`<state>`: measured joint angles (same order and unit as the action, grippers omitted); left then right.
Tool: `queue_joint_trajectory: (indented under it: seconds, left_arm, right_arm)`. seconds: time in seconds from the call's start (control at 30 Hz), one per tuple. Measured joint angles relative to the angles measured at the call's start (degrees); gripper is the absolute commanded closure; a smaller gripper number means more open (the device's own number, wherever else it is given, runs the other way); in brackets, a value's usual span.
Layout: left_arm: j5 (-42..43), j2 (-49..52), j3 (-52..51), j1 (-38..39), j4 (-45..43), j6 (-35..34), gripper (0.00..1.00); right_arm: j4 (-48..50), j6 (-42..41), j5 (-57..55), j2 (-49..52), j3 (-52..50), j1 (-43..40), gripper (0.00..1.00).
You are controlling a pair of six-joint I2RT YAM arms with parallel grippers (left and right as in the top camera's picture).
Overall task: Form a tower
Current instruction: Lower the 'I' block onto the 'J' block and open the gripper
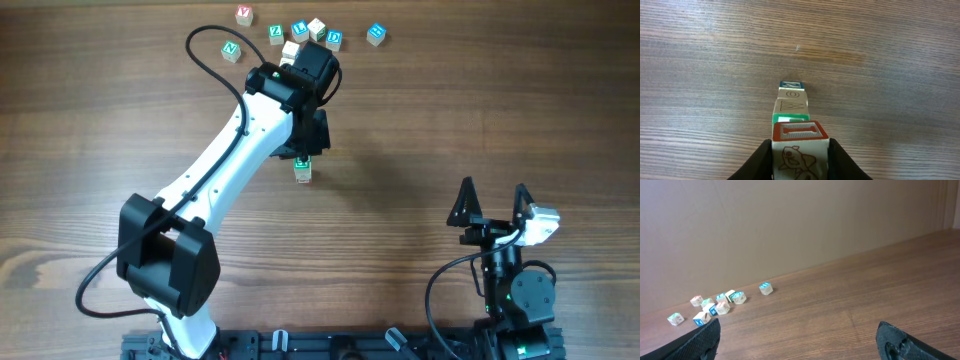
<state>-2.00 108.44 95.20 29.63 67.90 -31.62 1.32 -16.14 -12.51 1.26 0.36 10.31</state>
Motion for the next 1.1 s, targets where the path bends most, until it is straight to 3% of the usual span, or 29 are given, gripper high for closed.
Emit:
queue_joint_trajectory:
  seconds: [0.77,1.1]
  left_arm:
    - [-1.16,0.0,-3.65,0.0,-2.32,0.9,0.73]
    - [-1.14,0.0,-3.65,0.0,-2.43,1.09,0.58]
  right_arm:
    - [0.0,0.0,0.0,0.02,0.0,0.0,0.0]
    - [0.0,0.0,0.0,0.0,0.0,0.0,0.0]
